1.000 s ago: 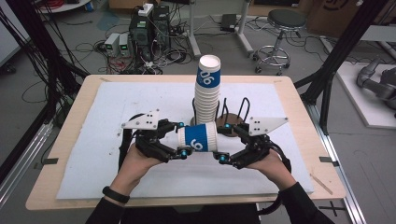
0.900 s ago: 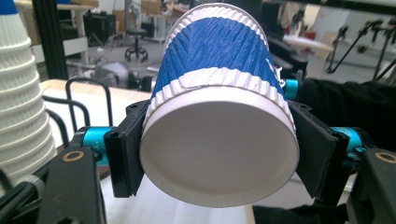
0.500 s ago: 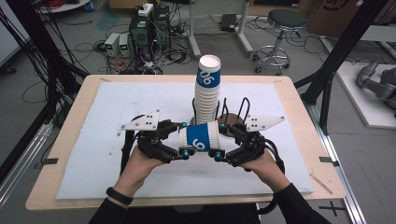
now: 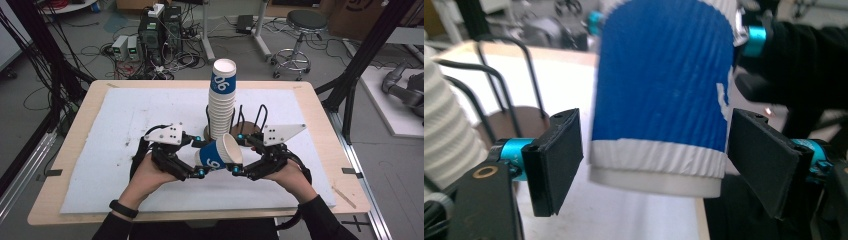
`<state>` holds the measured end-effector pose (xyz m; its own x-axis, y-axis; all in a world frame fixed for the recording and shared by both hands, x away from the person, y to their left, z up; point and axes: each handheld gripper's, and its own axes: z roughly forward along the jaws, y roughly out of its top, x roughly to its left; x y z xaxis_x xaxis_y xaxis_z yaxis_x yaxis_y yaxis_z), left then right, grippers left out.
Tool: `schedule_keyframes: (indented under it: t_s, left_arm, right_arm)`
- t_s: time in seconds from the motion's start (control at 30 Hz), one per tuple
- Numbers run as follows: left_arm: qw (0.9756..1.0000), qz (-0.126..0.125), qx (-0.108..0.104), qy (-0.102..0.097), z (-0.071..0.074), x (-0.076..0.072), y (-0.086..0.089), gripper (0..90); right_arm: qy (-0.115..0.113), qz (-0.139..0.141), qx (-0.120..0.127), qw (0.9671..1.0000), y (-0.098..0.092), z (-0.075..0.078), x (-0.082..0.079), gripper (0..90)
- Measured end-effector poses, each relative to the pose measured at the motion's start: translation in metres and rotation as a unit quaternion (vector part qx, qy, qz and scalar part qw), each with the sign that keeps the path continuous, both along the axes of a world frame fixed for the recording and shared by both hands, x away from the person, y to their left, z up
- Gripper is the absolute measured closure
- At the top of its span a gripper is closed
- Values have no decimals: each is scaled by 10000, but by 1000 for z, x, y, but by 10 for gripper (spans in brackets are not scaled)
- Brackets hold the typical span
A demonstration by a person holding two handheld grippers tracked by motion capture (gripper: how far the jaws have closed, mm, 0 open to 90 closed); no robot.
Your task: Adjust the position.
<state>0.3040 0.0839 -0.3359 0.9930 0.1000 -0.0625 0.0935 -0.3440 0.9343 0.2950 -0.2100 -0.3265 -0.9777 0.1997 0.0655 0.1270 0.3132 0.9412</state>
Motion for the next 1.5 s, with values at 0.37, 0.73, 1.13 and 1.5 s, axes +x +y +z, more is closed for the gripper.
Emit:
schedule_keyframes:
  t_s: [0.37, 0.73, 1.13, 1.5]
  left_arm:
    - [9992, -205, 295, -191, -7, -2, -12, 288]
    - [9981, 7, -560, -269, -6, -1, -3, 291]
    - [9982, 28, -590, -124, -12, -3, -12, 283]
    - [9994, 126, 182, -265, -10, -7, -20, 221]
  right_arm:
    - [-110, 81, -259, 9996, 6, 0, -3, 178]
    - [266, -55, 567, 9980, 1, 0, -2, 172]
    - [373, -68, 936, 9949, 8, -4, -3, 238]
    - [-45, 9, -103, 9999, 10, 5, -6, 253]
